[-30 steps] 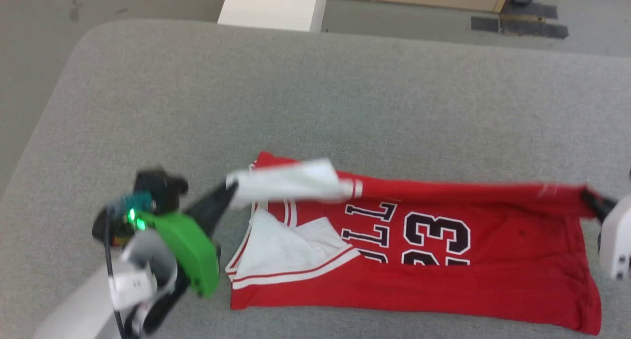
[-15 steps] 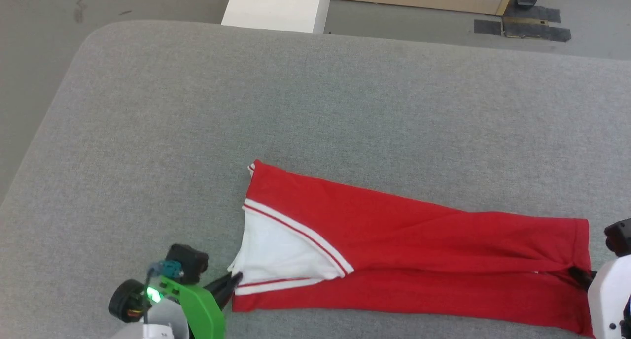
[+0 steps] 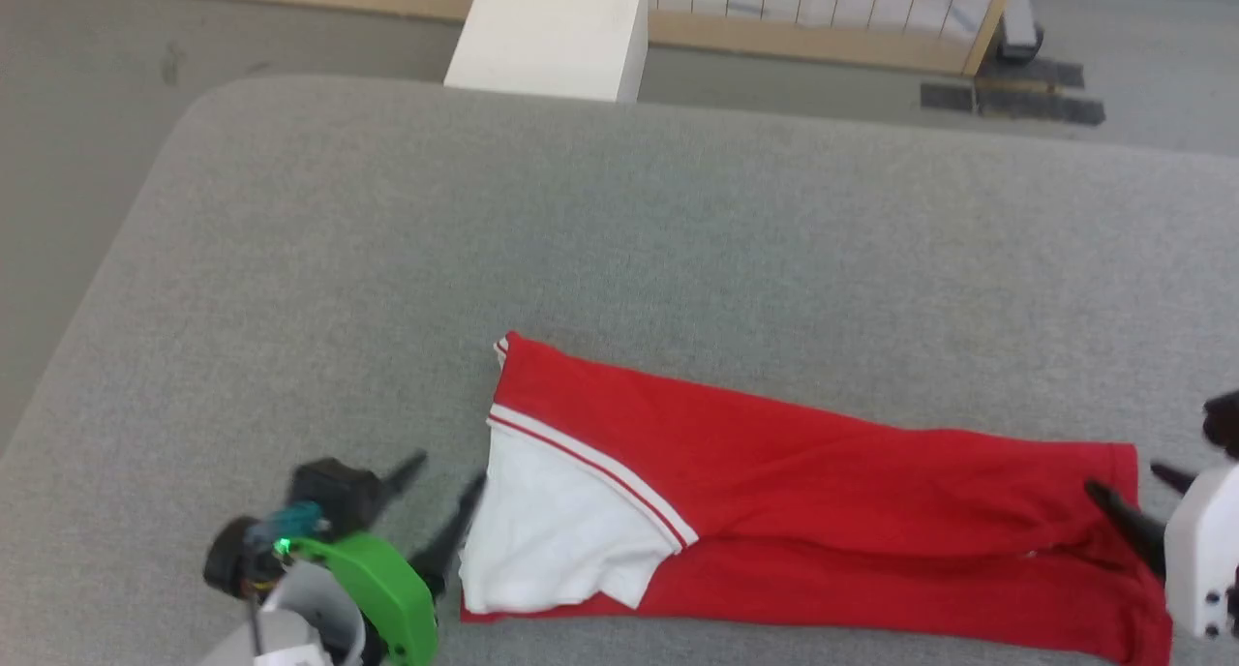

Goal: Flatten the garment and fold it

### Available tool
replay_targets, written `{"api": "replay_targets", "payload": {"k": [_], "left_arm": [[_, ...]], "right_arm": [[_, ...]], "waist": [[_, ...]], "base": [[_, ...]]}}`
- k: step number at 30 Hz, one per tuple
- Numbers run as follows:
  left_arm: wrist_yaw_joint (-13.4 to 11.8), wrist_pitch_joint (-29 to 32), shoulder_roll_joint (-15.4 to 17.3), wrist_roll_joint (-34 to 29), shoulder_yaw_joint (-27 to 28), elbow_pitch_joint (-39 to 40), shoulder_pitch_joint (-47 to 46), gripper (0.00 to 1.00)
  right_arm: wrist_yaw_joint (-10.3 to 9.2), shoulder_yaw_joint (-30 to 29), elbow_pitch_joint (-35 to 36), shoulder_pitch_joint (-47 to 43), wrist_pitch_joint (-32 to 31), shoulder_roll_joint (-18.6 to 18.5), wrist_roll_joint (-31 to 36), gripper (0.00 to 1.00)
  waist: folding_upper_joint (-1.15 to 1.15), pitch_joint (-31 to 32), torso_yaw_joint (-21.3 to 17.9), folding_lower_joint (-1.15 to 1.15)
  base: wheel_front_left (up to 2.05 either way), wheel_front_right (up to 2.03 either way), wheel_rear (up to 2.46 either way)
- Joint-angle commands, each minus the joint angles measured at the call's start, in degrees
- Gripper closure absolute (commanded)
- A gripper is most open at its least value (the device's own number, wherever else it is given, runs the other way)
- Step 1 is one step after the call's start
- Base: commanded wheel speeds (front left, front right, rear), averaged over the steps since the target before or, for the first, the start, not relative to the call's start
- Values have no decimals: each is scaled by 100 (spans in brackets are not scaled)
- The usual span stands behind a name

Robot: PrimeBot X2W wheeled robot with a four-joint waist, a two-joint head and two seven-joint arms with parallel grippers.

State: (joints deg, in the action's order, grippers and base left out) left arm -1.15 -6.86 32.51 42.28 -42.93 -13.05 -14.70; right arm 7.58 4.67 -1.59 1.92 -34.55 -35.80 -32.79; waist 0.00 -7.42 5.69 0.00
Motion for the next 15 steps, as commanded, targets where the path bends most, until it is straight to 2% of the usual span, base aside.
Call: {"api": "replay_targets", "payload": {"k": [1,5,8,11,15], "left_arm": [[-81,-216,-25,27,124,62,-9,0],[-350,-700,-136,85,585,319,160,0],[-534,-801,-330,51,1049,596,388,0],[-663,-810,-713,-186,1816,1048,682,0],[-666,-812,-1371,-915,2862,1591,1279,0]], "right_arm": [[-9,-94,116,105,3,73,-73,0],[-9,-495,350,102,34,367,-3,0],[-9,-904,397,-13,51,809,269,0],[-9,-1361,347,-157,43,1368,523,0],[-9,-1918,212,-317,24,2095,1000,0]], "waist": [[0,226,-33,0],[0,361,-18,0],[0,395,15,0],[0,390,56,0],[0,356,92,0]], "base": [[0,0,0],[0,0,0],[0,0,0],[0,0,0],[0,0,0]]}}
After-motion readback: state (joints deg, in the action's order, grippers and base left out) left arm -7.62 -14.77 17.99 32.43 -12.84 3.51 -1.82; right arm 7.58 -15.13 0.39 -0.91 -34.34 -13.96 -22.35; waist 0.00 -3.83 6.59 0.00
